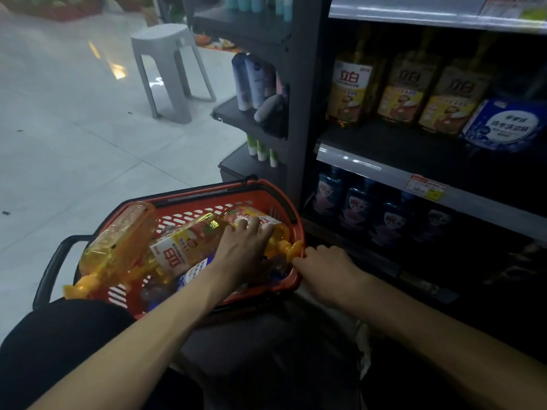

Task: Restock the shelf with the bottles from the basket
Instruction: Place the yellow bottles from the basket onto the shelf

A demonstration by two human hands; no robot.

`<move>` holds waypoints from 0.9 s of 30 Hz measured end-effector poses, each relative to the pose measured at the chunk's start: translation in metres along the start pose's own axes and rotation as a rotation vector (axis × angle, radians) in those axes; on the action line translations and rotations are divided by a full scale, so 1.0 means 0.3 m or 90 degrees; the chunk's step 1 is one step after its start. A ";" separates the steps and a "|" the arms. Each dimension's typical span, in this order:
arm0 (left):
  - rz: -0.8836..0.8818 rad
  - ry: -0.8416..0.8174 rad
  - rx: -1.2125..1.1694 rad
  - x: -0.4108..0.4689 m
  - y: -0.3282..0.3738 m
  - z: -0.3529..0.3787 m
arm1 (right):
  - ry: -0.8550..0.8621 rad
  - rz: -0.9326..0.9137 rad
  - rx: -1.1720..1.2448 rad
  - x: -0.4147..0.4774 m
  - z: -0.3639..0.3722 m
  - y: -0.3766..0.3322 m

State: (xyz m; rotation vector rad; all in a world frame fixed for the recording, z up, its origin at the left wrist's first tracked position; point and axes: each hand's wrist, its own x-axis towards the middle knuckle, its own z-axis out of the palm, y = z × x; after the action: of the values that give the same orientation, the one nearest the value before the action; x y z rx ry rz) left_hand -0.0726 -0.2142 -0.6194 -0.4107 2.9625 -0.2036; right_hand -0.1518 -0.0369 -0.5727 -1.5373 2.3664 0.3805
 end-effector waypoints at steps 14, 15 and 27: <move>-0.040 -0.014 0.035 0.093 0.080 0.063 | -0.006 -0.025 0.012 0.024 0.074 0.029; -0.040 -0.012 0.029 0.095 0.079 0.067 | -0.009 -0.028 0.015 0.022 0.078 0.033; -0.188 0.162 -0.223 0.155 0.034 -0.061 | 0.033 -0.033 0.045 0.025 0.088 0.070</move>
State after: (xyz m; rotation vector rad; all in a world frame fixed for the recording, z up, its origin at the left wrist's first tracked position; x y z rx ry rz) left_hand -0.1224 -0.2153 -0.6087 -0.9311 3.1748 0.2580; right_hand -0.1712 -0.0250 -0.5987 -1.5910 2.3461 0.2463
